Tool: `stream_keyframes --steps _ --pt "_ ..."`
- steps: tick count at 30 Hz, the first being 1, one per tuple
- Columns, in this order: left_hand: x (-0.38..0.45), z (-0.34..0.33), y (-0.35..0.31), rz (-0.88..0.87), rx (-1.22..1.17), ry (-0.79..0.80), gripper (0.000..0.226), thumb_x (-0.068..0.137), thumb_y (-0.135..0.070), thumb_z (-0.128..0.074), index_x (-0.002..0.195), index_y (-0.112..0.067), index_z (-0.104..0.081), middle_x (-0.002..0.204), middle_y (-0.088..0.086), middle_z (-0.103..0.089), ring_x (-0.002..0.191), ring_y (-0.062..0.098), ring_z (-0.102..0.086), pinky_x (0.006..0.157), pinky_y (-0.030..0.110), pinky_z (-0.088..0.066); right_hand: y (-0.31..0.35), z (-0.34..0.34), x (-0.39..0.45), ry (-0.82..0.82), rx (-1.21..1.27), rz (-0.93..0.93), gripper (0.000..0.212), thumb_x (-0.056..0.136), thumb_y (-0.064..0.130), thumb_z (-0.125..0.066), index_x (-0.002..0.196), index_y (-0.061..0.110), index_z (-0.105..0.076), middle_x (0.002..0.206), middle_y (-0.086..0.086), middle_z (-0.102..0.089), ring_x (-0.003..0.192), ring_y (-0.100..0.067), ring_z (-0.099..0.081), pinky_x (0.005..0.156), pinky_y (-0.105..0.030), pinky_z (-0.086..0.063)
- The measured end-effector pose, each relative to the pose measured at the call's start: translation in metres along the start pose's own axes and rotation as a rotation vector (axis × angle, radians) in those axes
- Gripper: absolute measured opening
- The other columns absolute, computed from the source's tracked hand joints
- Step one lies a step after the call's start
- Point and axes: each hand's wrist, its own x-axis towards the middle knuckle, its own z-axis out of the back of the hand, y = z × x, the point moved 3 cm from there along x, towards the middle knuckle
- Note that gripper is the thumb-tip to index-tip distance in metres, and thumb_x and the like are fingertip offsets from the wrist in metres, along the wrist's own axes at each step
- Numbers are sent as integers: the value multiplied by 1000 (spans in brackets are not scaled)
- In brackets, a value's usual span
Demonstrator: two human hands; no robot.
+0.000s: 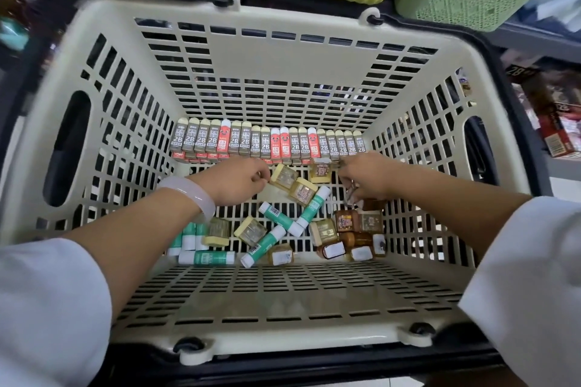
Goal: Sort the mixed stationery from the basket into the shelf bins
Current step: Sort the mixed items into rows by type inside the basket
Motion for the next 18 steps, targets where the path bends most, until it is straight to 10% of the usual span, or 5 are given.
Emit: stream_keyframes --steps 6,10,14,18 --pt "2 10 -18 -81 -324 -121 38 93 -36 -49 129 -25 -47 103 -15 -52 93 6 -52 69 18 -39 -1 56 -8 -191 852 -27 2 85 20 -63 84 18 -63 68 12 -56 55 8 -52 49 -4 -37" --pt "0 19 -27 -128 -420 -274 10 93 -24 -52 95 -19 -60 93 3 -67 81 20 -63 70 30 -50 23 75 6 -279 1250 -1 10 84 22 -64 86 12 -65 72 7 -63 62 -2 -56 59 -14 -49" --pt "-1 28 -17 -26 -593 -320 18 96 -16 -45 93 -4 -58 91 5 -69 66 9 -62 55 13 -48 44 74 24 -270 1700 45 4 88 8 -58 86 9 -62 77 -2 -62 69 -10 -57 72 -19 -52" --pt "-2 24 -1 117 -480 -253 20 97 -24 -44 97 -9 -57 91 3 -66 74 16 -63 68 29 -51 61 67 46 -278 1531 -84 10 90 11 -56 82 6 -59 81 -9 -61 74 -20 -57 74 -30 -54"
